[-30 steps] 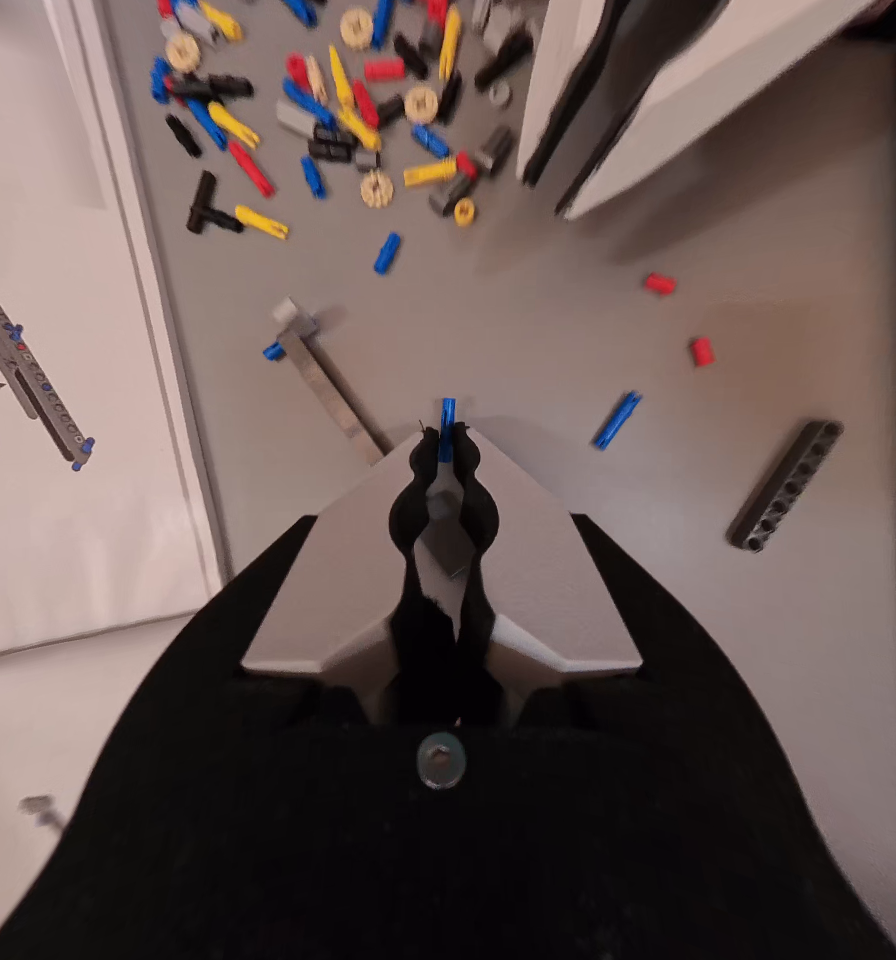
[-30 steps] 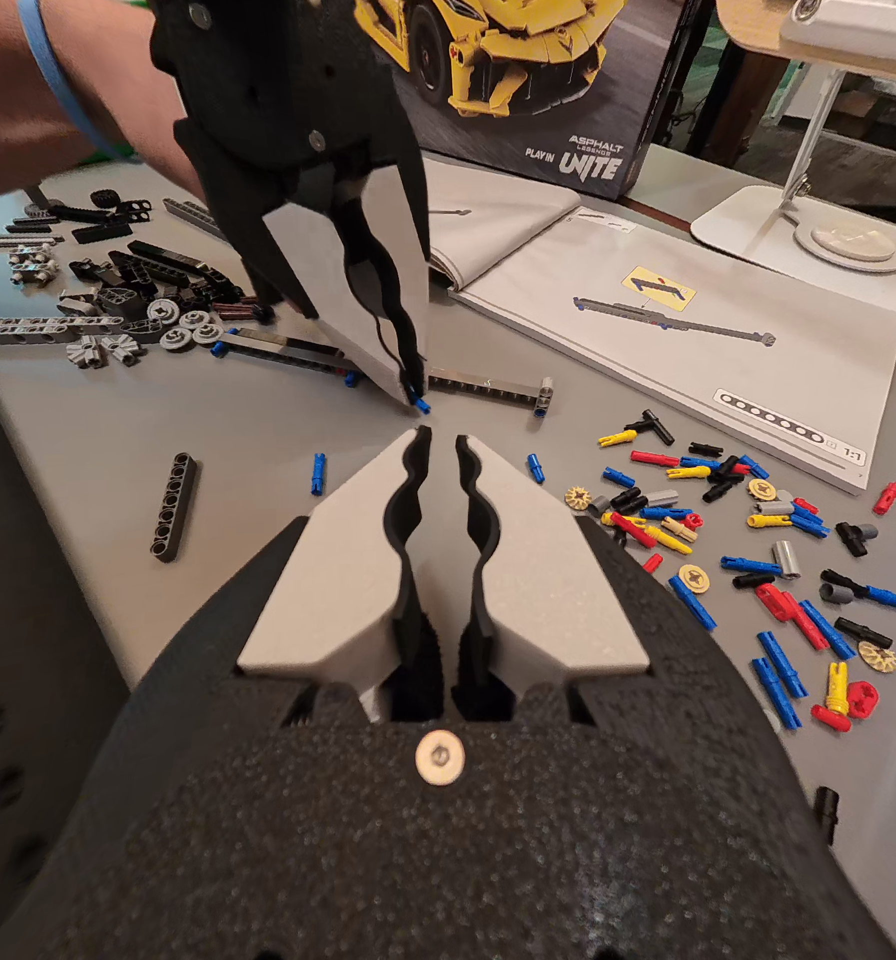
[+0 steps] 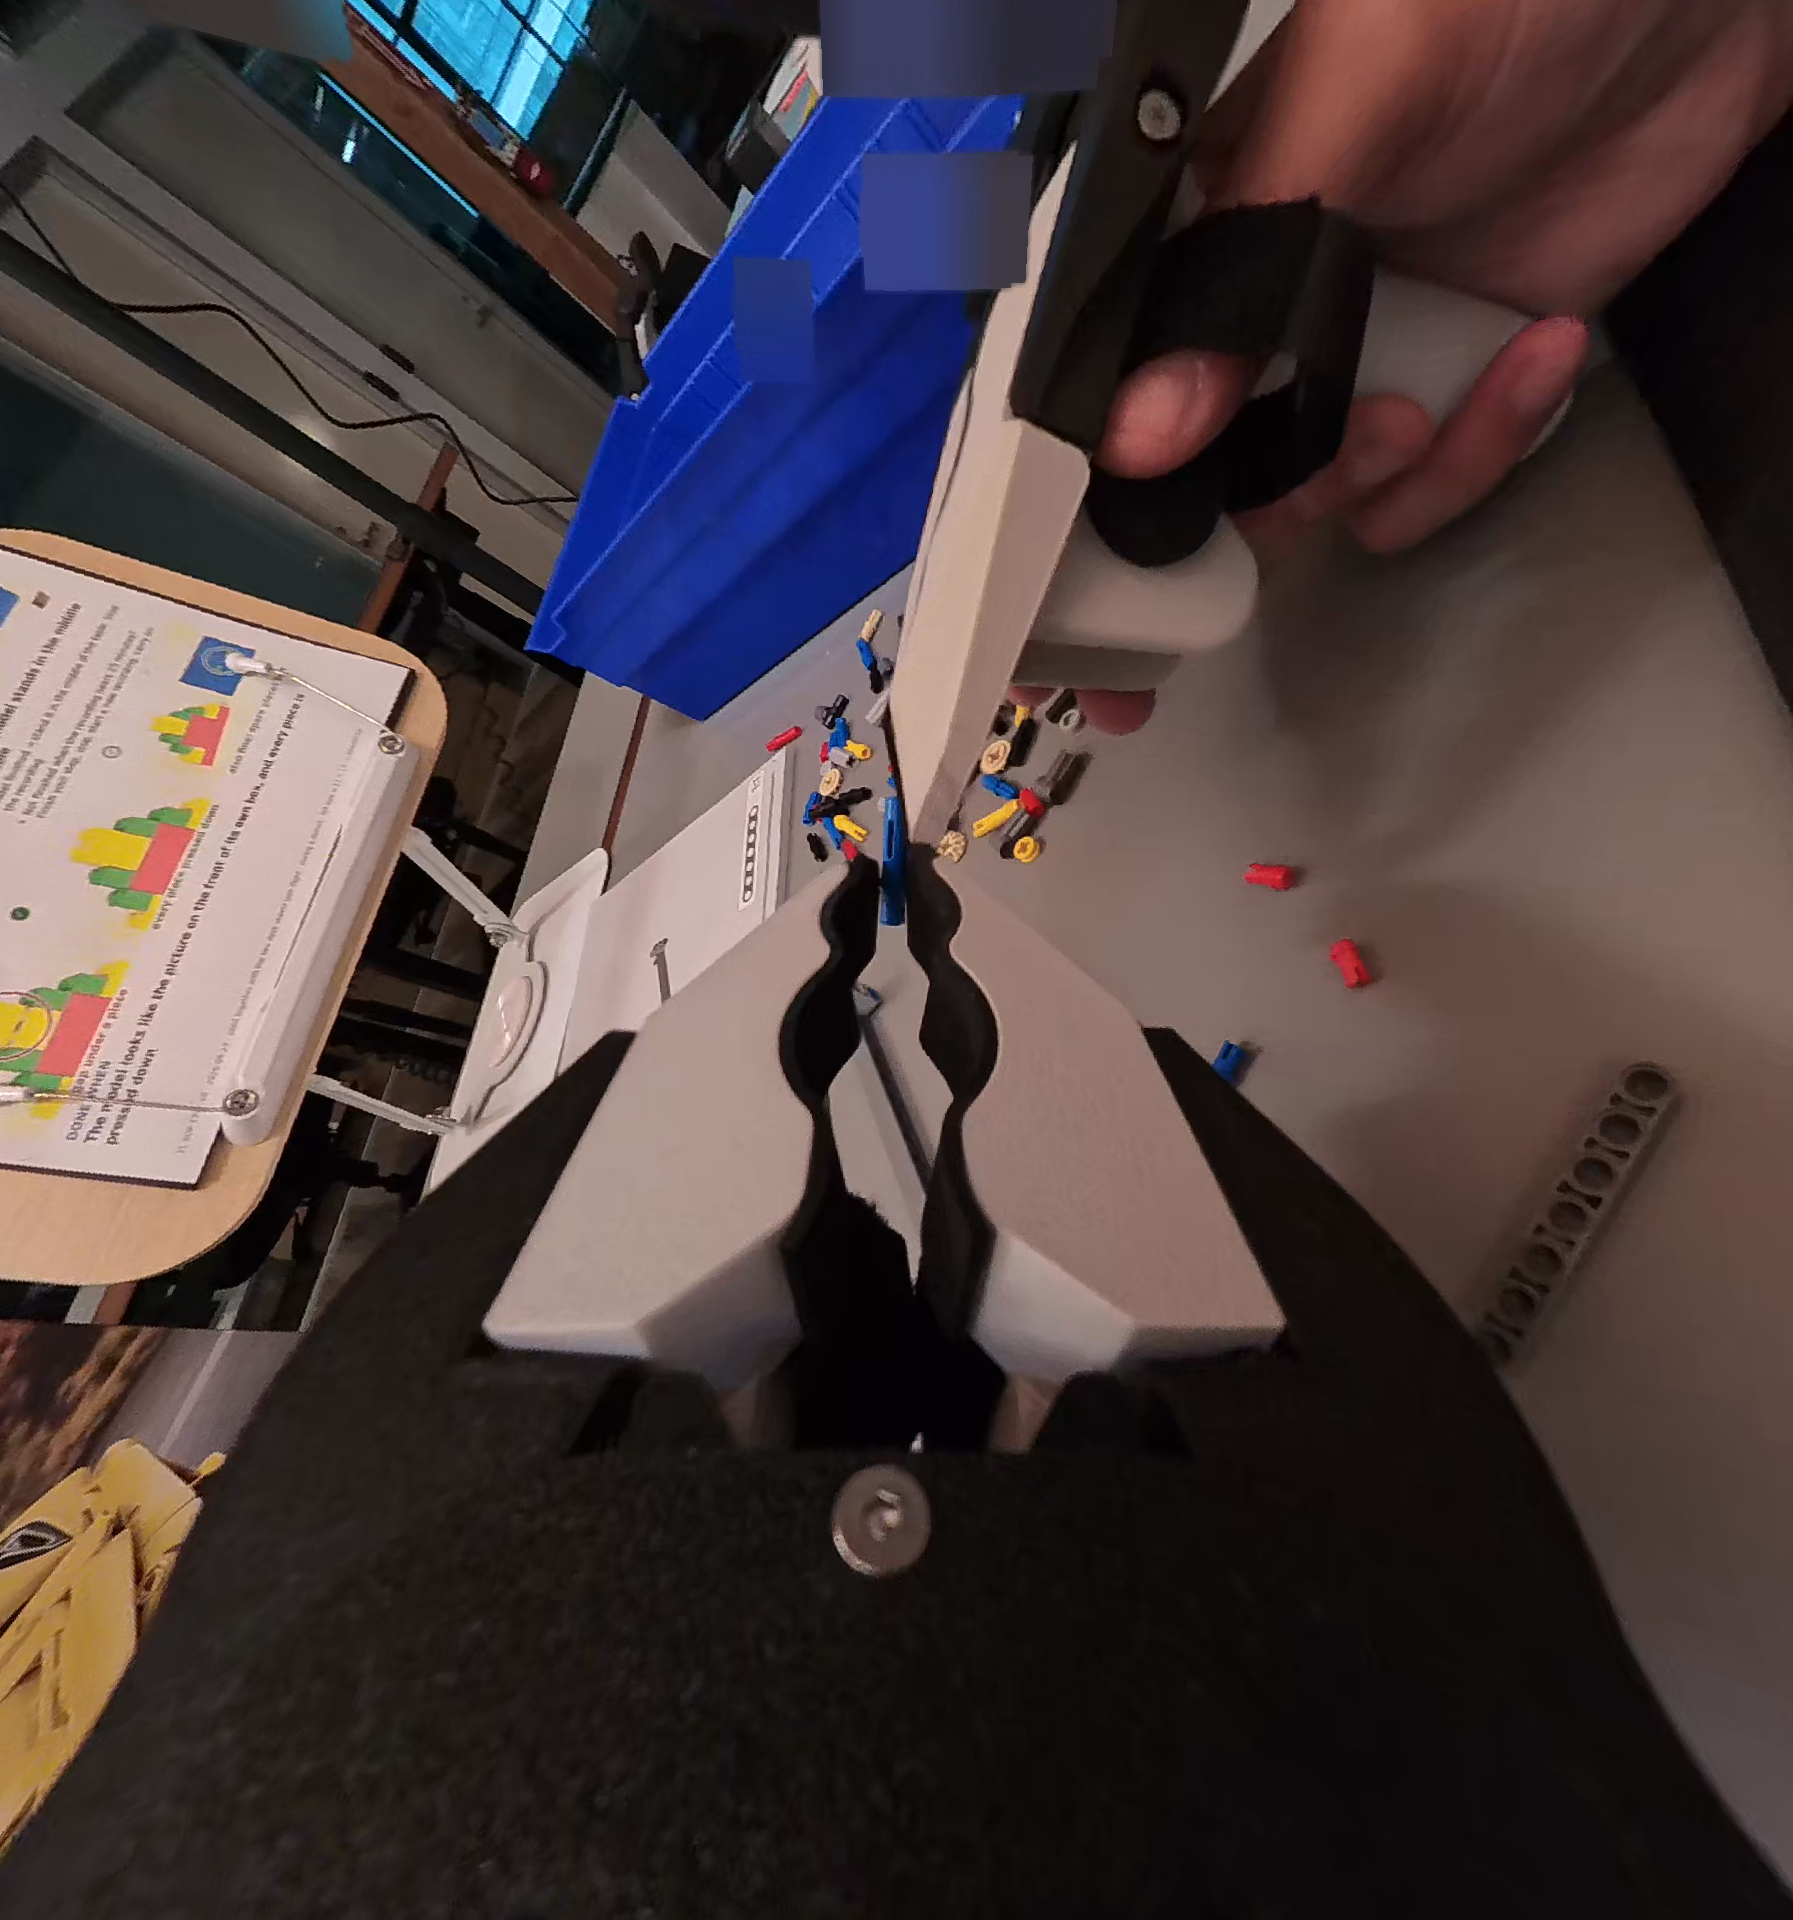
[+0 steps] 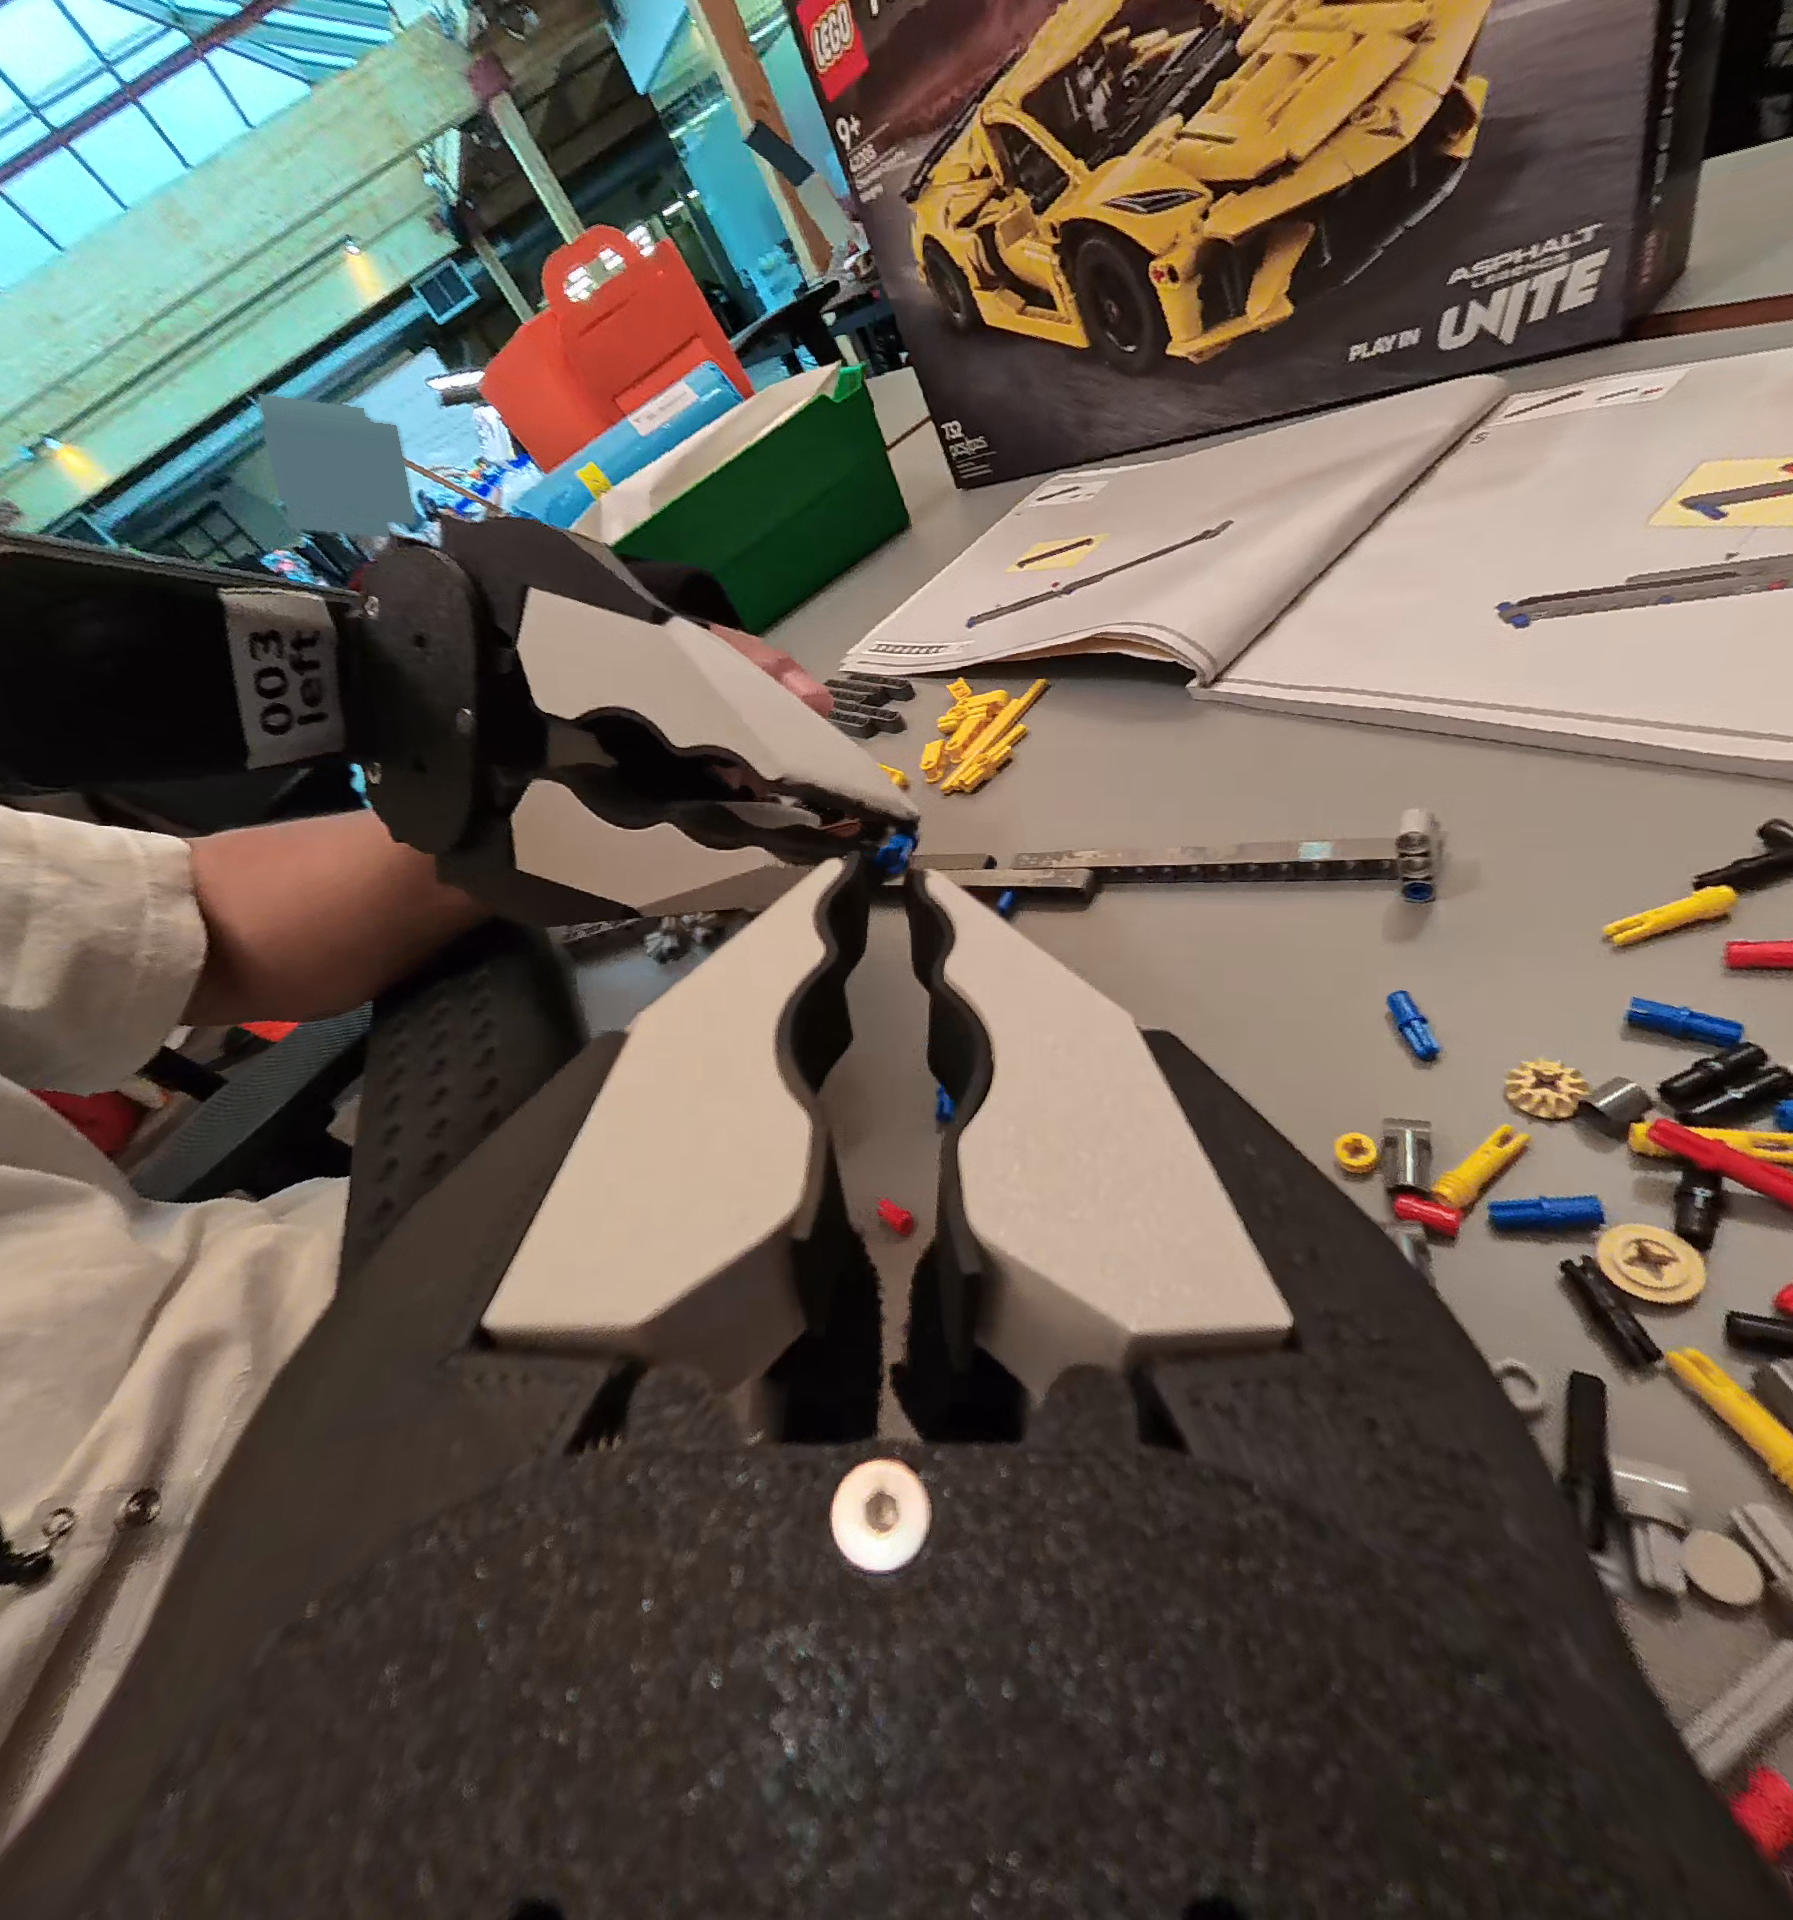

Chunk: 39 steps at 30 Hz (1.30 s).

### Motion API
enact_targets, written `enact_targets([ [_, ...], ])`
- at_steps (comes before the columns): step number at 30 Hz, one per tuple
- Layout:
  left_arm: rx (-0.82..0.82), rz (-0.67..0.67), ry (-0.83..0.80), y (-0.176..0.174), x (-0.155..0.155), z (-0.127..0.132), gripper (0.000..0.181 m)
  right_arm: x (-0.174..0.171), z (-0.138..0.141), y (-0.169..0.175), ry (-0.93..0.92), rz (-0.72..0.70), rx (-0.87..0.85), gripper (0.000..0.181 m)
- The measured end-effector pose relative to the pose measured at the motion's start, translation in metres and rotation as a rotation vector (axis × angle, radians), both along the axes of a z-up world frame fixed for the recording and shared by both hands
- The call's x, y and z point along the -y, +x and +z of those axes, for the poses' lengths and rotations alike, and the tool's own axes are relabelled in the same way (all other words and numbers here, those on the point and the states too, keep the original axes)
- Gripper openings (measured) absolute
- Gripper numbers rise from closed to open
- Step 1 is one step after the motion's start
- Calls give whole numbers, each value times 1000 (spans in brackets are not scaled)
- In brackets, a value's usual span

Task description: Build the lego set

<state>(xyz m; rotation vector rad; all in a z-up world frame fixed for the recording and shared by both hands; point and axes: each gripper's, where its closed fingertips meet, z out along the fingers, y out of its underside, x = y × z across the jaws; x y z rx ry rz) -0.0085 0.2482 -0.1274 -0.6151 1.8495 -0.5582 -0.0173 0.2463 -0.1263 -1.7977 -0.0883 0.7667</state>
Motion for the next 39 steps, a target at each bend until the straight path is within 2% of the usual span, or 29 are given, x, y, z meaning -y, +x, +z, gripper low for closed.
enact_targets([
  [5,1,4,2,0,-1,0,3,1,8,-1,22,18,-66,8],
  [12,5,12,64,0,1,-2,3,-1,1,-1,-12,16,-66,5],
  [18,-26,-8,-31,-2,5,-2,6,1,0,5,-17,8,-30,3],
  [20,-97,-12,-105,-5,3,-10,24,0,-11,17,-87,-5,68,3],
  [21,-136,-12,-139,-7,1,-15,27,1,-20,24,-159,4,153,4],
  [23,-164,30,-187,-7,-11,-18,22,7,-39,36,-307,62,367,4],
  [26,-179,159,-264,-1,-39,-21,20,21,-62,48,-536,224,671,4],
  [29,-224,267,-372,0,-63,-29,19,26,-66,50,-665,358,843,4],
  [31,-250,329,-443,0,-76,-37,19,29,-69,52,-737,422,923,4],
  [34,-284,328,-512,-1,-80,-44,19,30,-74,50,-781,477,952,4],
  [39,-285,322,-516,-2,-80,-42,19,28,-75,49,-771,487,937,4],
])
